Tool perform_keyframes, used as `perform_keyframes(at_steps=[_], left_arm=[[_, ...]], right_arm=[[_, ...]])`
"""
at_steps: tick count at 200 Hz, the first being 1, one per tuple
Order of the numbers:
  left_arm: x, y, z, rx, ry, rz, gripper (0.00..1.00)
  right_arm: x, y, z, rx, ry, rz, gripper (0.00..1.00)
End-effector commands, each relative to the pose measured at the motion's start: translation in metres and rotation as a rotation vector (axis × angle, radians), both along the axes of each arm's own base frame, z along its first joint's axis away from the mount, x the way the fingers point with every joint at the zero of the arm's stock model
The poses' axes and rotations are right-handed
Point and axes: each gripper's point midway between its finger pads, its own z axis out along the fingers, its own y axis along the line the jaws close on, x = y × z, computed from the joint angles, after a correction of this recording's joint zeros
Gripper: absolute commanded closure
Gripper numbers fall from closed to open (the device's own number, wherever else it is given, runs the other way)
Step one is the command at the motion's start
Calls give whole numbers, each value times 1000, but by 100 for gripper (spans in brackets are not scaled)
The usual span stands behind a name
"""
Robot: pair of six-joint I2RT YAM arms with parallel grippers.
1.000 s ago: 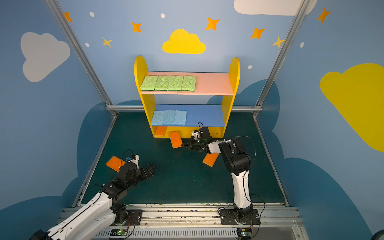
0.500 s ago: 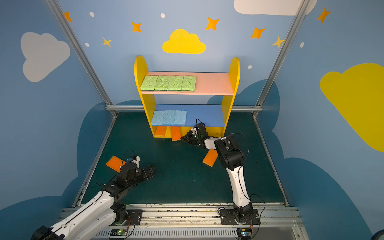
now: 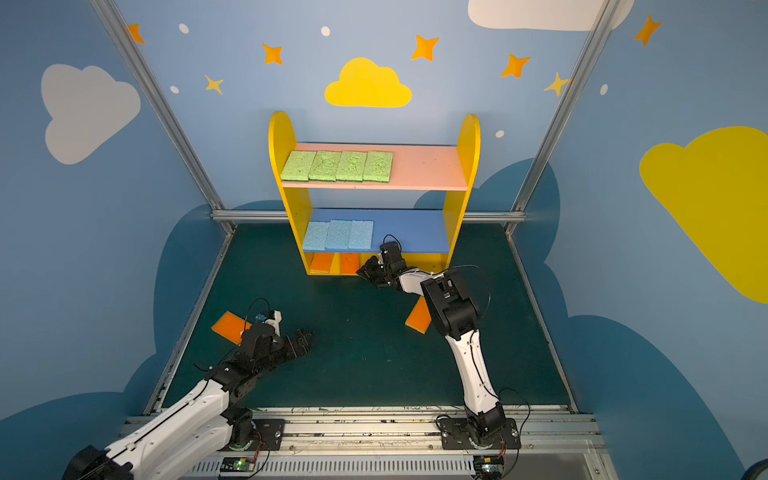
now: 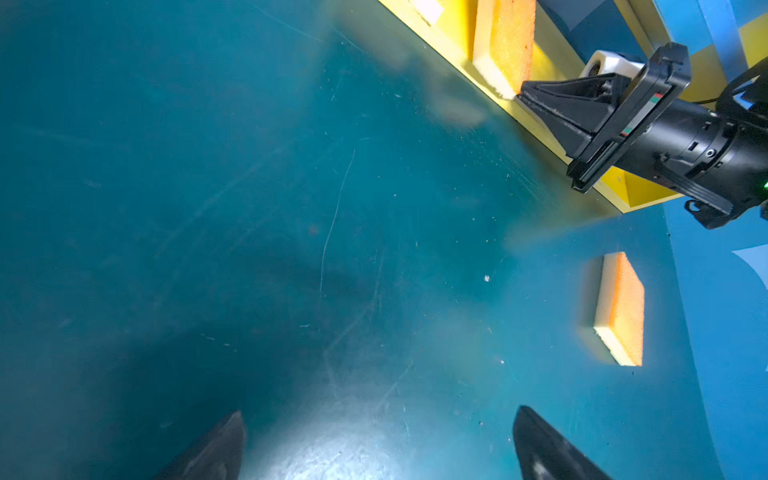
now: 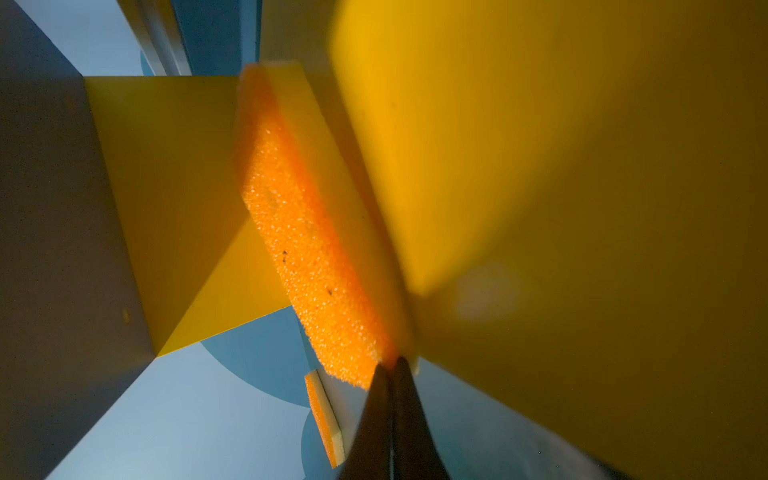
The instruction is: Place and organize the cleaning sponges onto the shelf
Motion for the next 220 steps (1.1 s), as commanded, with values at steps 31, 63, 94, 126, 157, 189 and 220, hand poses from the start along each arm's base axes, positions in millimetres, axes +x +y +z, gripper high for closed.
perform_keyframes(at_steps=[31,63,94,126,157,189,220], left_arm=[[-1,-1,-4,-10,2,-5,1],[-1,-1,-4,-9,4,-5,0],[-1,0,-4,-7,3,-4,1],[-1,0,-5,-4,6,-2,0],[-1,0,-5,-5,6,-2,0],[-1,0,-6,-3,7,-1,1],[-1,0,-5,-4,7,-2,1]], right_arm=[[-1,15,-13,-47,8,27,100],[1,27,-14,-24,15,57,100],[0,37,-13,-10,12,79,100],[-7,42,-10,-14,3,97,98],[-12,43,-4,-11,-10,106,84],[-14,42,1,-13,-22,108,78],[-13,42,0,-11,-21,106,84]])
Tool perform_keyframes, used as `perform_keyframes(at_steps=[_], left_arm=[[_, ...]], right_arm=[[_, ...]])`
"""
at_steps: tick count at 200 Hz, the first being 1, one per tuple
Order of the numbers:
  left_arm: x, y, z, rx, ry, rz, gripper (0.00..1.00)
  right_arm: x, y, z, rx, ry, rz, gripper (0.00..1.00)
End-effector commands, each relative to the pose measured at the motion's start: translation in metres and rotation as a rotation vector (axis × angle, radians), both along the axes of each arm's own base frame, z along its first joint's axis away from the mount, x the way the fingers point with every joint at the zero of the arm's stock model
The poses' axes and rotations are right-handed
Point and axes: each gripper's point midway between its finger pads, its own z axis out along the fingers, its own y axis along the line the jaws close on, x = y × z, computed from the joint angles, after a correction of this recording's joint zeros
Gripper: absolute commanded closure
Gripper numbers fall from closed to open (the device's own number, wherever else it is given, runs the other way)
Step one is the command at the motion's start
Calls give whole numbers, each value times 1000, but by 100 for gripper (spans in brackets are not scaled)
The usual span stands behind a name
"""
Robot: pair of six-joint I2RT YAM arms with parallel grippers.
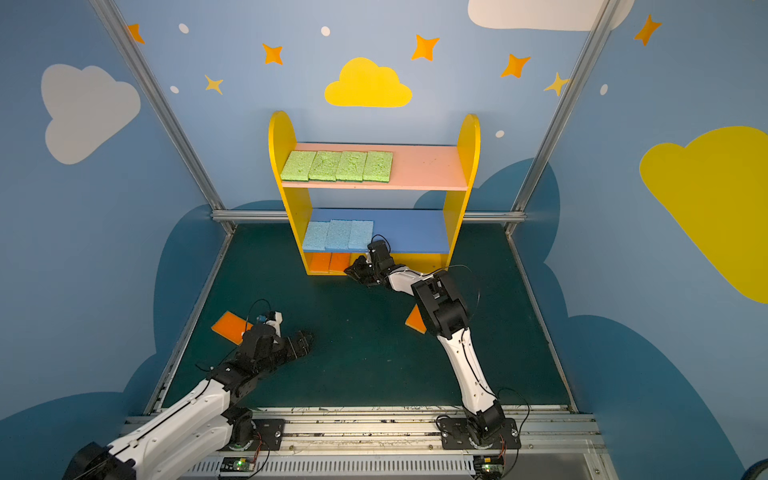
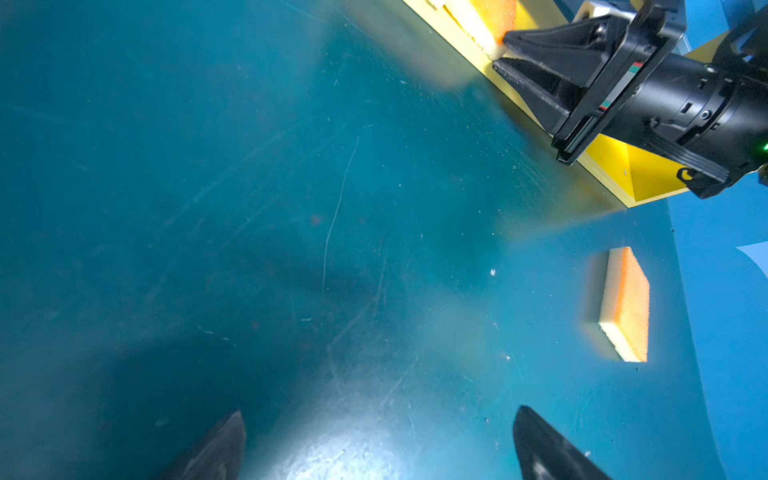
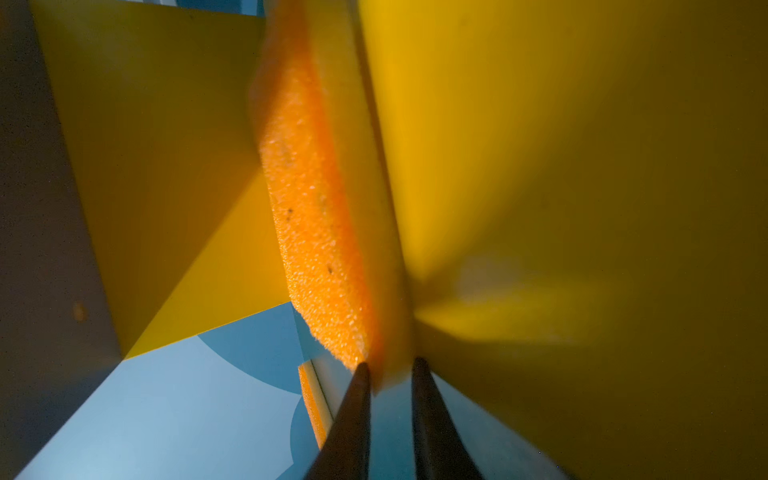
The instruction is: Place and organize the cleaning sponges onto the shelf
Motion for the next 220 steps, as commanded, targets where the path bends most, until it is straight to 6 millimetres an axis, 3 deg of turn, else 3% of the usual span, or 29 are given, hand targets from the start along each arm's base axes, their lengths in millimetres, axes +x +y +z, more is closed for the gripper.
perform_keyframes(at_steps=[1,28,59,105,141,171,220], left_arm=[[0,1,-1,-1,-3,1,1],[0,1,-2,4,-2,1,0],[1,2,1,10,-1,2,0],[7,7,20,14,-11,24,0],[22,23,29,21,44,94,0],[42,36,25,-27,112,177,0],[75,82,36,110,145,349,0]], right_arm=[[-6,0,3,-12,5,9,84],[-8,1,5,-4,4,16,79],[-12,-2,11,-3,-13,23,68],[-24,-11,36,6,-69,50,58],[-43,-27,54,7,-112,80,57],[-64,-46,72,-28,-182,123,56],[-89,-80,84,-158,-292,190,49]])
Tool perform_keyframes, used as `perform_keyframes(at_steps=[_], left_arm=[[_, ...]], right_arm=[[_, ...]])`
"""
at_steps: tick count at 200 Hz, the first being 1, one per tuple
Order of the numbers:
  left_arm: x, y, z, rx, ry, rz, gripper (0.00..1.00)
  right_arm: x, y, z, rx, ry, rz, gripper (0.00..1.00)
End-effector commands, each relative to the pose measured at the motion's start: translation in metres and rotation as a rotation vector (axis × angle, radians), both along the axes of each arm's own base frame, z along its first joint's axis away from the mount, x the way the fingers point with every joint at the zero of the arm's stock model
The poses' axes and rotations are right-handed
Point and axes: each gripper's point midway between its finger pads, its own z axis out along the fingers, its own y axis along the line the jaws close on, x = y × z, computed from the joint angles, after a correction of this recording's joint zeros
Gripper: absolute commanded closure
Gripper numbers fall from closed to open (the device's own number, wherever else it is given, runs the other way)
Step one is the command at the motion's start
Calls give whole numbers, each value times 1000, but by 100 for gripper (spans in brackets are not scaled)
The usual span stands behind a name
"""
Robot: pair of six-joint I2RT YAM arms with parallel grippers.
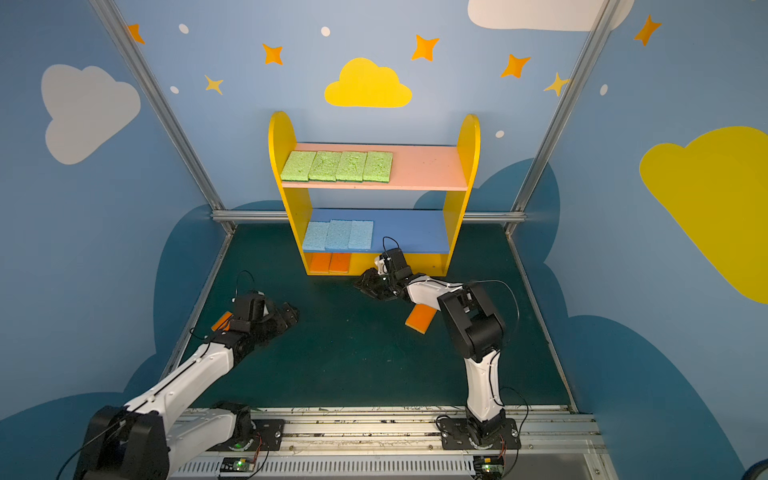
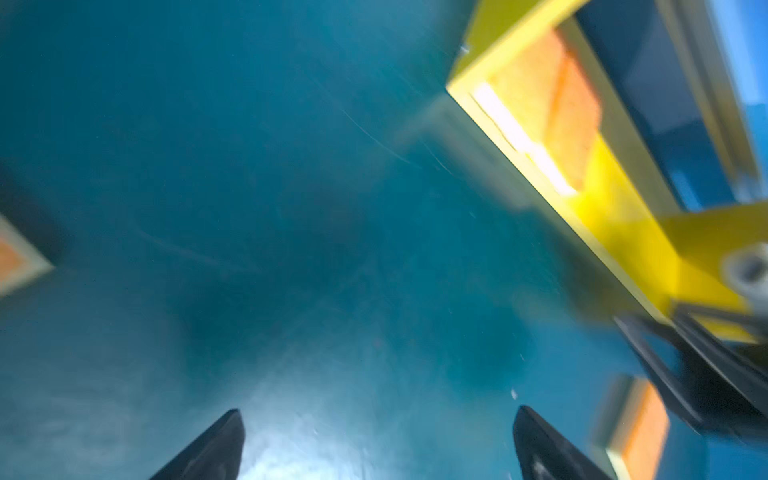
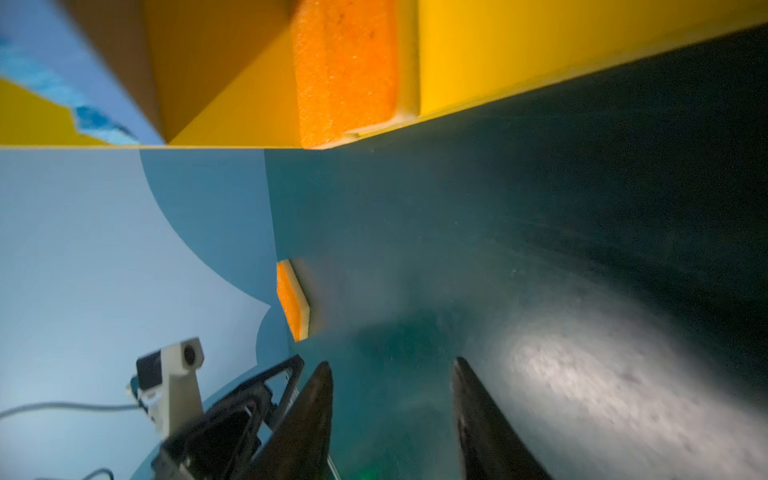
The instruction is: Place and organize the cleaning sponges onto the shelf
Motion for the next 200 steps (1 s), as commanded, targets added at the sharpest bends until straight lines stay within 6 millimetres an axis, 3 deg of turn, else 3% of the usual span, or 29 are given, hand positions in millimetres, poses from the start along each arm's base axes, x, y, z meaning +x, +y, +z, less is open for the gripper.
perform_keyframes(at_steps=[1,24,56,93,117,134,157,200], left_arm=[[11,24,11,89,16,79,0],[20,50,19,147,38,170,0],[23,91,17,151,117,318,0],[34,132,6,173,189,436,0],[33,154,-17,89,244,510,0],[35,156,-38,3,278,502,0],[44,143,-56,-60,281,445,0],[48,105,-57,-53,246,343,1]], right_arm=[[-2,-17,21,-53,-142,40,48],[2,-26,21,-59,-175,20,41],[8,-16,18,-4,-170,48,38],[9,-7,13,53,-164,70,38],[11,-11,16,62,-172,65,38],[13,-15,20,73,-186,53,38],[15,-19,18,82,-179,42,38],[16,-25,15,95,-165,28,38]])
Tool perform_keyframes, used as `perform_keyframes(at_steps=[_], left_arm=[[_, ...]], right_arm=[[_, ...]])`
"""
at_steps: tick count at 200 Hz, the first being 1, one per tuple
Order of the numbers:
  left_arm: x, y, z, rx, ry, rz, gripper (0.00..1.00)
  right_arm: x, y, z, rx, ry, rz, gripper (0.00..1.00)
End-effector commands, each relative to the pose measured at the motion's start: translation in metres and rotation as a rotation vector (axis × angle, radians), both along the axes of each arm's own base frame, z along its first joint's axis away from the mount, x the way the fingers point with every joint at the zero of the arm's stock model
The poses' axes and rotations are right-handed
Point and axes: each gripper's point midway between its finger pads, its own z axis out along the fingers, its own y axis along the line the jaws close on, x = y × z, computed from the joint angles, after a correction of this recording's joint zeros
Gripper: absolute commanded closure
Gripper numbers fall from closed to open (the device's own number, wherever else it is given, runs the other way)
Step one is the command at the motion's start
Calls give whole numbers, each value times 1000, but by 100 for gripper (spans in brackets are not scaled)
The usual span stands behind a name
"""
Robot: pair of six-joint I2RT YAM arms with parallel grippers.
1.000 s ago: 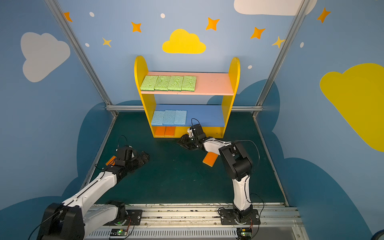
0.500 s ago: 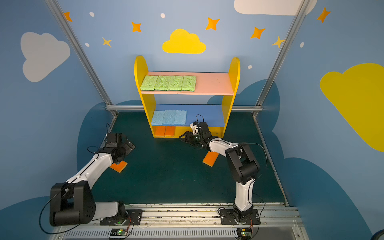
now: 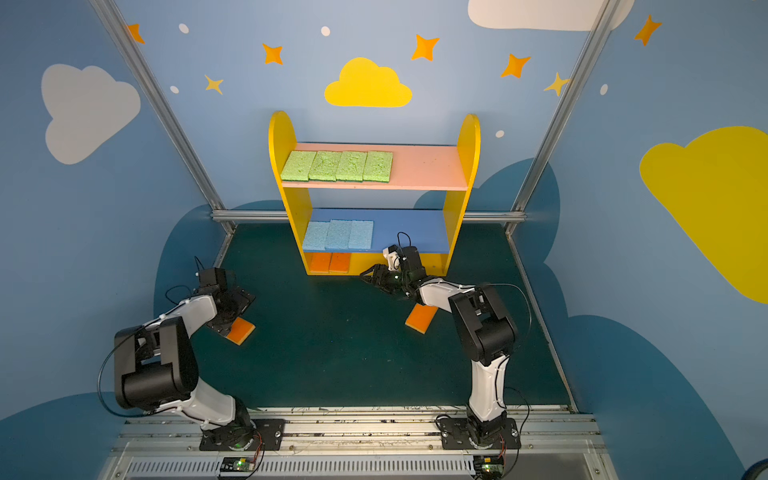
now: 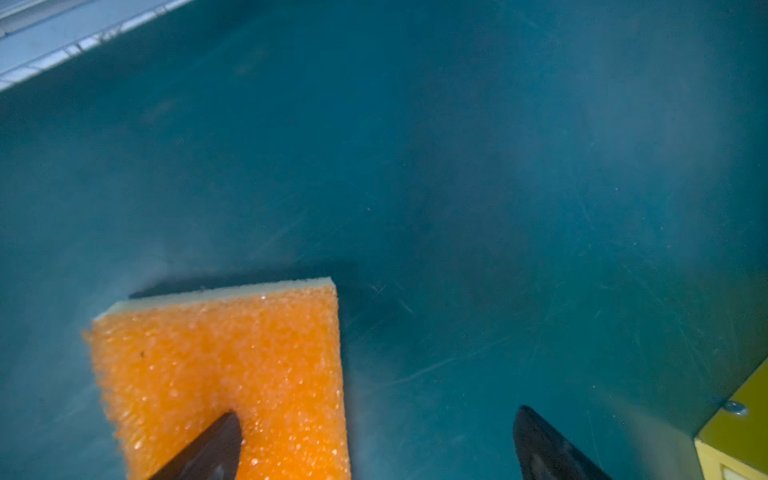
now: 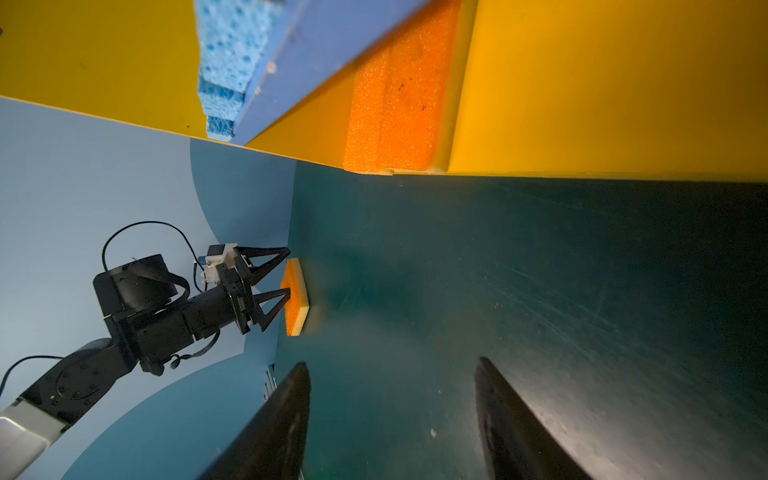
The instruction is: Place and organize the cleaning sponges onto the shelf
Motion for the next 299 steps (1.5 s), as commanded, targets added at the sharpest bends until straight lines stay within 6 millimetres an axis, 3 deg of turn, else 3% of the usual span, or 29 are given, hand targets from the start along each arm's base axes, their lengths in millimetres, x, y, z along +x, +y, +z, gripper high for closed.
perform_keyframes(at_steps=[1,49,88,136,160,180,196,219,235,258,299], left_arm=[[8,-52,-13,-118,-32,-133,1],[-5,-126,-5,-151,-117,-278,1],[-20,-196,-4,-175,-184,-377,0],[-7,-307,15,-168,-287,-543,0],[0,-339,25,-176,-330,-578,0],[5,-344,46,-187,-385,-585,0],[5,-340,75,-171,-459,-597,0],[-2,-329,119,-123,-551,-647,0],[-11,-319,132,-69,-562,-696,0],[-29,-302,130,-35,-561,-740,0],[-57,-262,86,-58,-516,-698,0]], right_arm=[[-1,-2,8,29,-15,3,38],[-10,-9,12,16,-15,-3,38],[-23,-28,21,-7,-4,-18,38],[-58,-66,12,-44,64,-25,38],[-78,-80,14,-80,76,-10,38],[-91,-85,21,-106,68,15,38],[-101,-84,23,-115,66,39,38],[-115,-71,17,-130,67,91,32],[-122,-58,9,-136,74,124,32],[-130,-38,-3,-128,103,170,32],[-144,-3,-20,-131,154,253,33]])
